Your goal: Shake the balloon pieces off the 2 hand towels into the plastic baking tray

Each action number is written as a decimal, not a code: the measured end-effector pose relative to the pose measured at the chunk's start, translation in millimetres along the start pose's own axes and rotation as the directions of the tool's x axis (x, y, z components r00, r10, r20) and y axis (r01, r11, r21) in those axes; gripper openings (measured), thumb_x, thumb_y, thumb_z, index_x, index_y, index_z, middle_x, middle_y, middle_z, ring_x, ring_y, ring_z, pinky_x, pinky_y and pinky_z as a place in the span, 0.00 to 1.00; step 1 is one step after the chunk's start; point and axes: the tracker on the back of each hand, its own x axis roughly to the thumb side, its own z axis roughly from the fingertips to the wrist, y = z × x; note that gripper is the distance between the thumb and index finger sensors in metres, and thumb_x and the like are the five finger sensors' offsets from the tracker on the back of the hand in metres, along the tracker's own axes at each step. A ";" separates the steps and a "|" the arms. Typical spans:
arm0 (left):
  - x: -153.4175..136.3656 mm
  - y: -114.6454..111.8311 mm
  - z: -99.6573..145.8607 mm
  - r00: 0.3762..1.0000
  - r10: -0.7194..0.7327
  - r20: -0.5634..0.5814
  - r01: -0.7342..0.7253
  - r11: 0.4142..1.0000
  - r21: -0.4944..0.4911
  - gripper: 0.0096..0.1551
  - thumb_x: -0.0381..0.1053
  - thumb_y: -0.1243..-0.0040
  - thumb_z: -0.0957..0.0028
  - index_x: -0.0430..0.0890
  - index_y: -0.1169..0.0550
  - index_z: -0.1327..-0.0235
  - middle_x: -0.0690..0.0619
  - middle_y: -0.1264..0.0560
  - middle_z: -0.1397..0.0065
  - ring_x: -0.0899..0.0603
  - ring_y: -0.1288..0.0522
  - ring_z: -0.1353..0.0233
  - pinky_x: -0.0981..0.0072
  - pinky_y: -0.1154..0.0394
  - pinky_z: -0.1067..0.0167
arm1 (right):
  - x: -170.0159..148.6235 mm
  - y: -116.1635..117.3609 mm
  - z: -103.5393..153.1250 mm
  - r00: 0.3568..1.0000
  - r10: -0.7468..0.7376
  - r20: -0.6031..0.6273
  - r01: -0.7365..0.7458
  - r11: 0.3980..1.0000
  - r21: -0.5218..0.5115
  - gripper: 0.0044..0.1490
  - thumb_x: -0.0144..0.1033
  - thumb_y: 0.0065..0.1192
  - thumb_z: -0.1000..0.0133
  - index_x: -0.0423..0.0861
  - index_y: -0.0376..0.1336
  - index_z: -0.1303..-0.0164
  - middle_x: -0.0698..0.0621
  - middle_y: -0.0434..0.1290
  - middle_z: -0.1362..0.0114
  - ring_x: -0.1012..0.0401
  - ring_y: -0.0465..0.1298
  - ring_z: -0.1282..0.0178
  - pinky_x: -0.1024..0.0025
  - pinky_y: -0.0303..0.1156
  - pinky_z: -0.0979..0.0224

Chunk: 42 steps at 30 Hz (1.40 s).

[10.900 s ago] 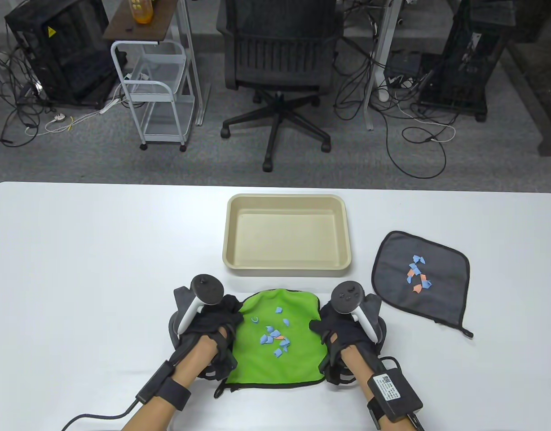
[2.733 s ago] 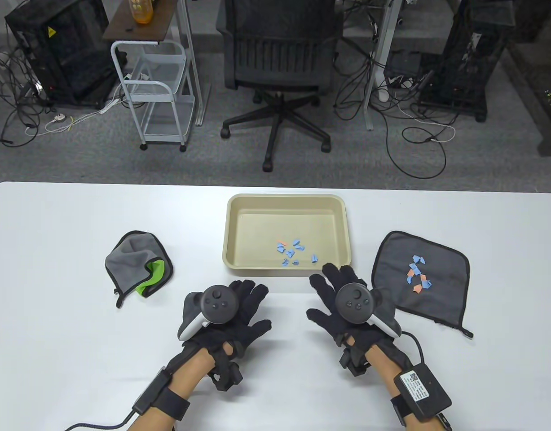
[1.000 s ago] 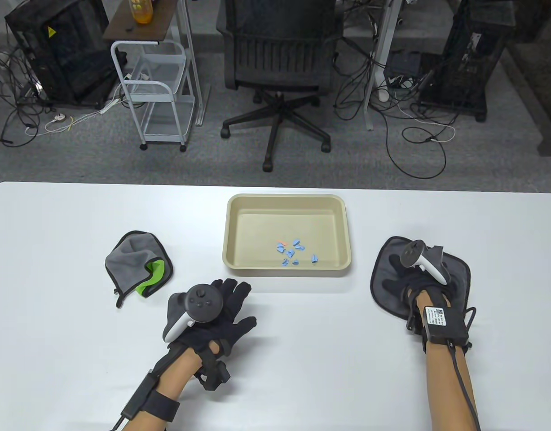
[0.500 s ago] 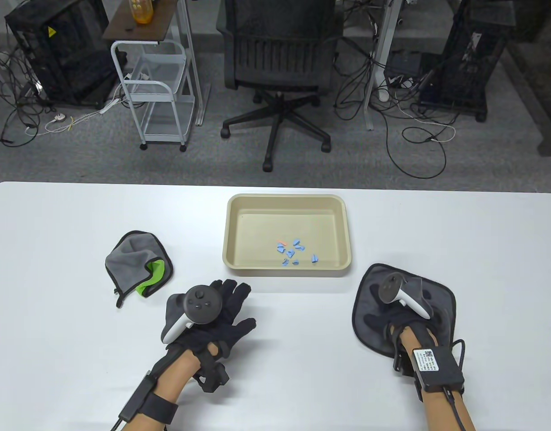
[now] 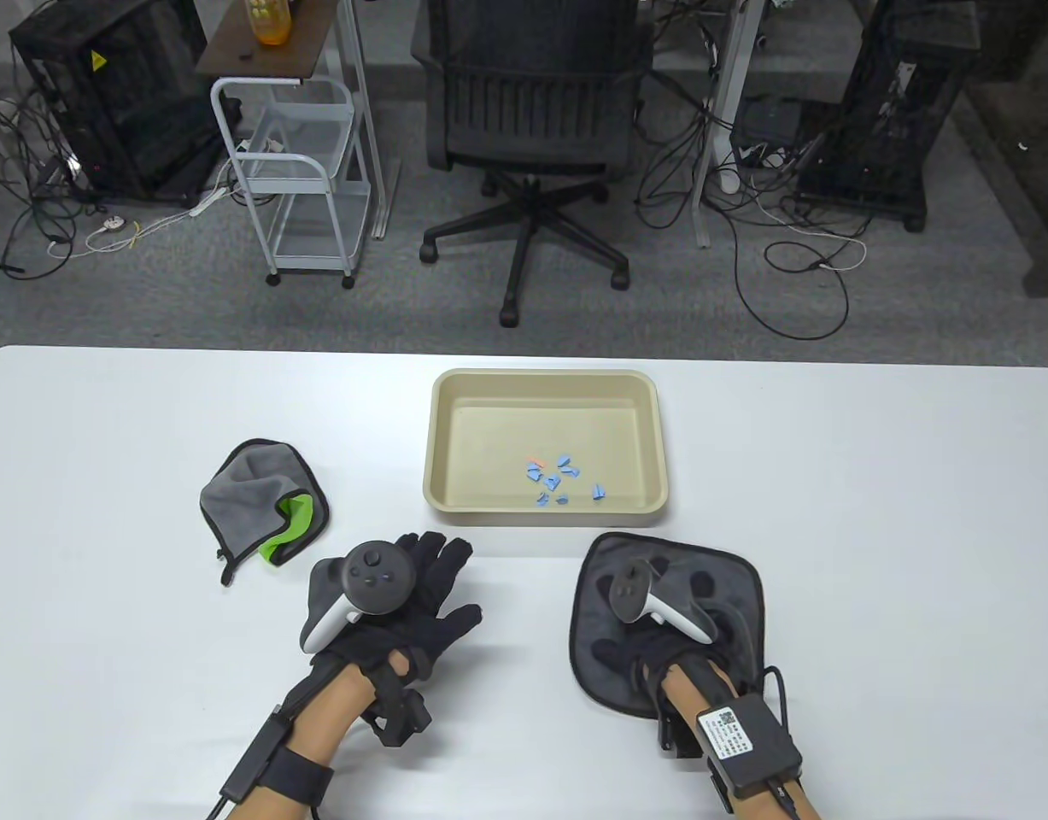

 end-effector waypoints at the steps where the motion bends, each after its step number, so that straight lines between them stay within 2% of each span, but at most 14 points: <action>1: -0.5 0.9 0.6 1.000 -0.002 -0.002 0.002 1.000 0.002 0.50 0.68 0.47 0.59 0.63 0.54 0.26 0.47 0.62 0.18 0.31 0.69 0.18 0.26 0.58 0.28 | 11.4 1.6 1.3 1.000 0.010 0.016 -0.010 1.000 0.002 0.51 0.73 0.46 0.59 0.79 0.29 0.31 0.47 0.21 0.16 0.28 0.28 0.22 0.18 0.46 0.33; 8: -5.3 5.8 4.2 1.000 0.006 -0.015 -0.006 1.000 0.019 0.50 0.68 0.47 0.59 0.63 0.54 0.26 0.47 0.61 0.18 0.31 0.68 0.18 0.26 0.57 0.28 | 69.7 8.5 5.7 0.995 0.046 0.084 -0.045 0.999 -0.012 0.51 0.73 0.46 0.59 0.78 0.29 0.31 0.47 0.21 0.15 0.28 0.28 0.22 0.17 0.46 0.33; 13: -7.2 7.3 4.7 1.000 0.012 -0.021 -0.012 1.000 0.023 0.50 0.68 0.47 0.59 0.63 0.54 0.26 0.47 0.62 0.18 0.31 0.68 0.18 0.26 0.57 0.28 | 93.9 10.2 6.7 0.991 0.061 0.120 -0.060 0.998 -0.007 0.51 0.73 0.47 0.59 0.78 0.29 0.31 0.47 0.21 0.15 0.28 0.28 0.22 0.17 0.45 0.33; 19: -7.0 7.1 5.0 1.000 0.011 -0.028 -0.010 1.000 0.016 0.50 0.68 0.47 0.59 0.63 0.53 0.26 0.47 0.61 0.18 0.31 0.68 0.18 0.26 0.57 0.28 | 108.2 11.9 7.5 0.988 0.060 0.144 -0.059 0.998 -0.014 0.51 0.72 0.47 0.59 0.78 0.30 0.31 0.47 0.21 0.15 0.28 0.28 0.22 0.17 0.45 0.33; 32: -6.9 7.1 4.9 0.999 0.012 -0.029 -0.012 1.000 0.013 0.49 0.68 0.47 0.59 0.63 0.53 0.26 0.47 0.61 0.18 0.31 0.68 0.18 0.26 0.57 0.28 | 105.3 8.9 8.3 0.983 0.055 0.177 -0.051 0.998 -0.028 0.51 0.73 0.48 0.58 0.77 0.32 0.30 0.48 0.24 0.14 0.29 0.29 0.21 0.19 0.45 0.33; 35: -7.2 6.9 4.6 0.999 0.015 -0.029 -0.015 1.000 0.010 0.49 0.68 0.47 0.59 0.63 0.53 0.26 0.47 0.61 0.18 0.31 0.68 0.18 0.26 0.57 0.28 | 95.1 -9.9 16.6 0.981 0.002 0.191 0.017 0.995 -0.097 0.51 0.73 0.48 0.58 0.76 0.32 0.29 0.48 0.26 0.13 0.28 0.32 0.21 0.19 0.47 0.32; 40: -7.5 6.4 4.1 0.999 0.017 -0.032 -0.017 1.000 0.003 0.49 0.68 0.47 0.59 0.62 0.53 0.26 0.47 0.61 0.18 0.31 0.68 0.18 0.26 0.57 0.28 | 55.2 -51.9 36.9 0.976 -0.078 0.205 0.128 0.962 -0.243 0.49 0.71 0.50 0.57 0.72 0.40 0.26 0.48 0.38 0.11 0.30 0.47 0.18 0.27 0.58 0.28; 42: -7.3 6.4 4.3 0.999 0.016 -0.033 -0.016 1.000 0.003 0.49 0.68 0.47 0.59 0.62 0.53 0.26 0.47 0.61 0.18 0.31 0.68 0.18 0.26 0.57 0.28 | 32.3 -59.9 37.2 0.979 -0.114 0.170 0.158 0.948 -0.276 0.52 0.69 0.53 0.56 0.67 0.38 0.25 0.47 0.37 0.11 0.32 0.53 0.18 0.30 0.62 0.28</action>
